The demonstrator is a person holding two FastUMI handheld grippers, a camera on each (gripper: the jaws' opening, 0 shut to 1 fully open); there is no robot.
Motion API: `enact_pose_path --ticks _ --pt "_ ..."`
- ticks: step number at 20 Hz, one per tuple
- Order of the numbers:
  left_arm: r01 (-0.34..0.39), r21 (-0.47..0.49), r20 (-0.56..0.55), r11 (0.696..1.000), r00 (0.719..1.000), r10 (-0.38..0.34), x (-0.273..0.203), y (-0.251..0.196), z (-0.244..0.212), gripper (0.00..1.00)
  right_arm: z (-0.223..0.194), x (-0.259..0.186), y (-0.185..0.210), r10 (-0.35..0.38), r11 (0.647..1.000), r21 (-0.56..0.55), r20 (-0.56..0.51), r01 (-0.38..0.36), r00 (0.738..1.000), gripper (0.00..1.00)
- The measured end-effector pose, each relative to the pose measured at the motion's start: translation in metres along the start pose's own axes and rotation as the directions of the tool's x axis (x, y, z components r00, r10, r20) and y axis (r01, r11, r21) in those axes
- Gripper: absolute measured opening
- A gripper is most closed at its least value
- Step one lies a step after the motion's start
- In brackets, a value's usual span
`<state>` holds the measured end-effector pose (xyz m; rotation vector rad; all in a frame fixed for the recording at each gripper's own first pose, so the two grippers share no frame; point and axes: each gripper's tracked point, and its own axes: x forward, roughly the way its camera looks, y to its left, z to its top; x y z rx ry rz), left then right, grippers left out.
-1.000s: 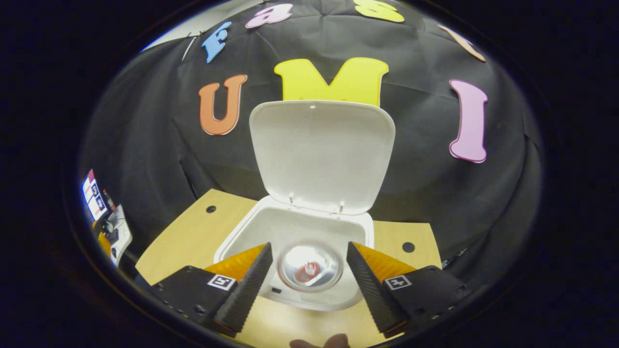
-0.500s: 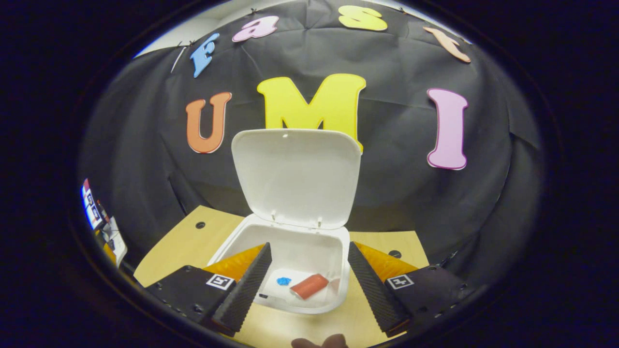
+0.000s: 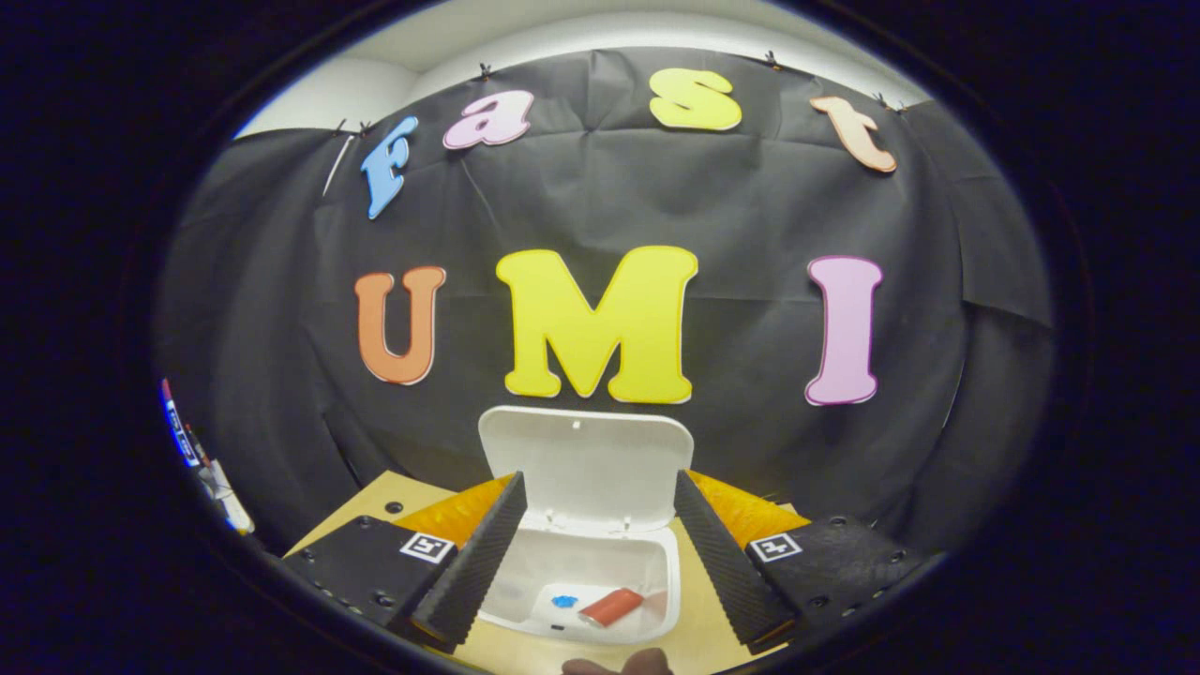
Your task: Press the lid of the desktop garbage bin to open it, pick up the crumpled paper on the desktop and throw it into the bin, then pick up the pop can on the desktop and drop it into the bin, and finally close the garbage bin lid.
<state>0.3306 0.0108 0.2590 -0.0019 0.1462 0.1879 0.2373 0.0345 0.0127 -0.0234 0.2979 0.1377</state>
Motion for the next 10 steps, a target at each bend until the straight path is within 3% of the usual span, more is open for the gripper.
enact_pose_path --ticks 5,10 --pt "-0.031 0.006 0.028 1.0 0.999 0.031 0.007 0.003 0.005 0.98 0.042 0.034 0.012 -0.019 0.999 -0.031 0.063 0.02 0.998 0.98" --pt "-0.036 -0.005 0.009 0.999 0.999 0.037 0.021 0.005 0.002 1.0 0.045 0.07 0.009 -0.037 0.999 -0.012 0.048 0.037 0.998 0.97"
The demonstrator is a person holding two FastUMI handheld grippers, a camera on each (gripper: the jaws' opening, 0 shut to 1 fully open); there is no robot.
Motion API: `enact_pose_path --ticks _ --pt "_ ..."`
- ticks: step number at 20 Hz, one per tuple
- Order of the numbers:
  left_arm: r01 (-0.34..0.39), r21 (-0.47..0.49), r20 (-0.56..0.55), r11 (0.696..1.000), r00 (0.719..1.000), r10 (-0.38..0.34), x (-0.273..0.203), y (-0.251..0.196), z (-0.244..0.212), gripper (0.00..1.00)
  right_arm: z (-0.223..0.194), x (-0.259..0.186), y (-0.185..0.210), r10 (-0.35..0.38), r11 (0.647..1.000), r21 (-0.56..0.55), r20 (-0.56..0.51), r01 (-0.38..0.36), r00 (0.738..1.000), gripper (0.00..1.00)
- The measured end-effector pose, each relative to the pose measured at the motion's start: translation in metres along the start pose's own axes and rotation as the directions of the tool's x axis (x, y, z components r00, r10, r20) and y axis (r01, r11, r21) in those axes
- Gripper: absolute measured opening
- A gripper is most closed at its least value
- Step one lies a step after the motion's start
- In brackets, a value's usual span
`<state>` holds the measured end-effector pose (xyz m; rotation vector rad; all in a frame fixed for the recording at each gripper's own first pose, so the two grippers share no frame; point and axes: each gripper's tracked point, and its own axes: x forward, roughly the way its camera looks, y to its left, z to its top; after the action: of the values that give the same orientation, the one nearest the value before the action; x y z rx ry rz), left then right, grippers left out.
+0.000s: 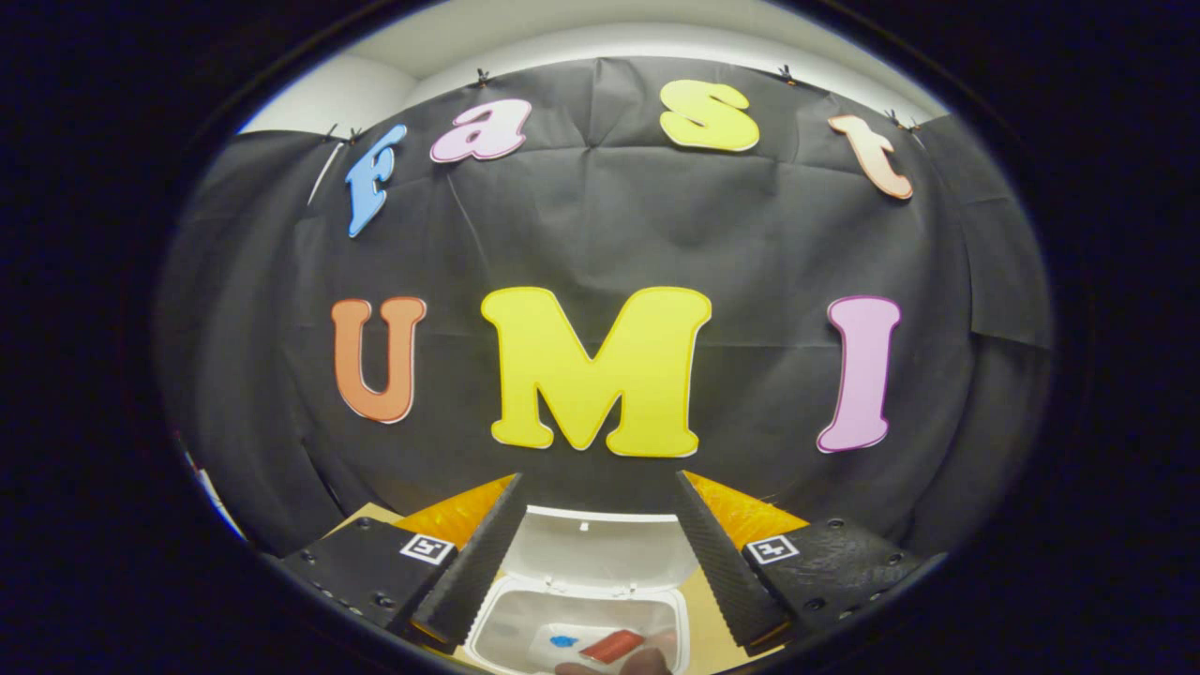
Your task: Press the lid of the desktop garbage bin to open it, pick up the crumpled paper on the desktop and throw it into the bin, then pick up the pop can on the desktop and drop it into the bin, and finally close the garbage bin lid.
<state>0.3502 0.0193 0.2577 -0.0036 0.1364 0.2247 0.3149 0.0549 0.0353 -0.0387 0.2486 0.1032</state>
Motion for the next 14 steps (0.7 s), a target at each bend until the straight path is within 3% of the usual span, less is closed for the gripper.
enact_pose_path --ticks 7,14 --pt "-0.04 -0.004 -0.014 0.999 0.999 0.04 0.005 0.01 -0.001 0.99 -0.01 0.028 0.003 -0.001 1.0 -0.011 -0.02 0.001 1.0 0.97" --pt "-0.025 -0.008 -0.004 1.0 1.0 0.025 -0.004 0.009 0.002 1.0 -0.024 0.019 0.001 0.003 0.999 0.042 -0.076 0.0 0.997 0.98"
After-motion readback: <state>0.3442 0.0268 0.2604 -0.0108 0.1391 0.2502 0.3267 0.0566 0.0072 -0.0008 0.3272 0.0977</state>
